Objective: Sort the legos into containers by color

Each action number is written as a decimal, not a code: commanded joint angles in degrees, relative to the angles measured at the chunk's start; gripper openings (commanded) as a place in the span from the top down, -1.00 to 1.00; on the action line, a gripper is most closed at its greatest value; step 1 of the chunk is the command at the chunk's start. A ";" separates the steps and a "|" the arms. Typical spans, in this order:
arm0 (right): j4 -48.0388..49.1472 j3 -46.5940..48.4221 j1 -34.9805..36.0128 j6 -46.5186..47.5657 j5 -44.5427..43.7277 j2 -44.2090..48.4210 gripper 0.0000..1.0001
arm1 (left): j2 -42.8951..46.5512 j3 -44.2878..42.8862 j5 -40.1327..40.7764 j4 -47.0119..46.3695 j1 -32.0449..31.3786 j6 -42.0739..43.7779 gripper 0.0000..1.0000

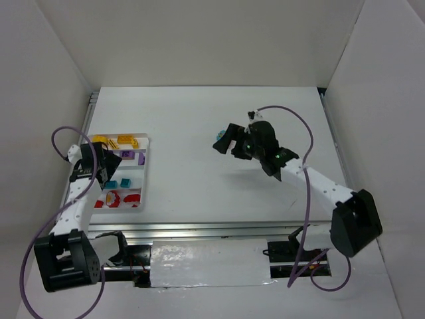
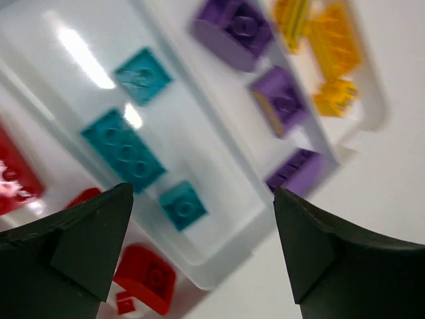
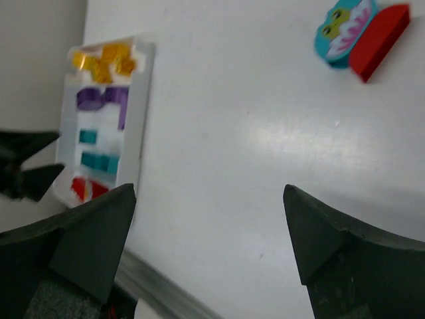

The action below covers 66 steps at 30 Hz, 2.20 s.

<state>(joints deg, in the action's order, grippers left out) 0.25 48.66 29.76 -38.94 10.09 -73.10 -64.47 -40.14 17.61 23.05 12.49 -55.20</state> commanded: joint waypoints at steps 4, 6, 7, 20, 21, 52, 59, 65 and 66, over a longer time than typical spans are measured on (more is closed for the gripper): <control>-22.74 21.54 1.44 -2.37 -26.15 -19.08 -0.99 | 4.28 -7.11 -12.08 -3.05 -17.29 13.36 -0.99; -25.21 27.08 1.44 -2.37 -27.40 -25.93 -0.99 | 2.34 -9.95 -10.40 0.05 -24.84 15.63 -0.99; -26.00 29.36 1.44 -2.37 -29.14 -28.13 -0.99 | 1.72 -11.26 -10.66 0.85 -26.62 16.52 -0.99; -34.96 55.56 -1.10 -0.26 -28.89 -55.55 -0.99 | 7.69 -7.15 -14.18 0.33 -35.69 20.75 -0.99; -36.19 56.36 -1.19 -0.44 -29.94 -56.44 -0.99 | 7.17 -6.88 -14.61 -0.28 -36.04 20.75 -0.99; 5.64 7.58 21.30 31.03 -2.88 -1.25 1.00 | 13.58 -2.22 -40.10 -22.52 -36.05 -2.19 -0.99; 6.78 8.37 22.97 30.06 -2.88 -0.20 1.00 | 12.79 -2.23 -41.07 -22.43 -36.13 -0.96 -0.92; 8.54 8.99 23.77 28.40 -4.45 -0.55 0.98 | 11.21 -0.55 -45.55 -27.35 -36.13 -1.41 0.49; 8.54 9.34 23.77 27.78 -6.29 -0.81 0.98 | 10.68 -0.81 -46.77 -27.27 -36.13 -1.14 0.63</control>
<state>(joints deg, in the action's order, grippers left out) 4.54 54.43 52.88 -9.52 6.61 -74.67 -52.86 -40.56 -24.58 -0.49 -23.46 -56.84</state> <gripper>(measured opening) 0.698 0.358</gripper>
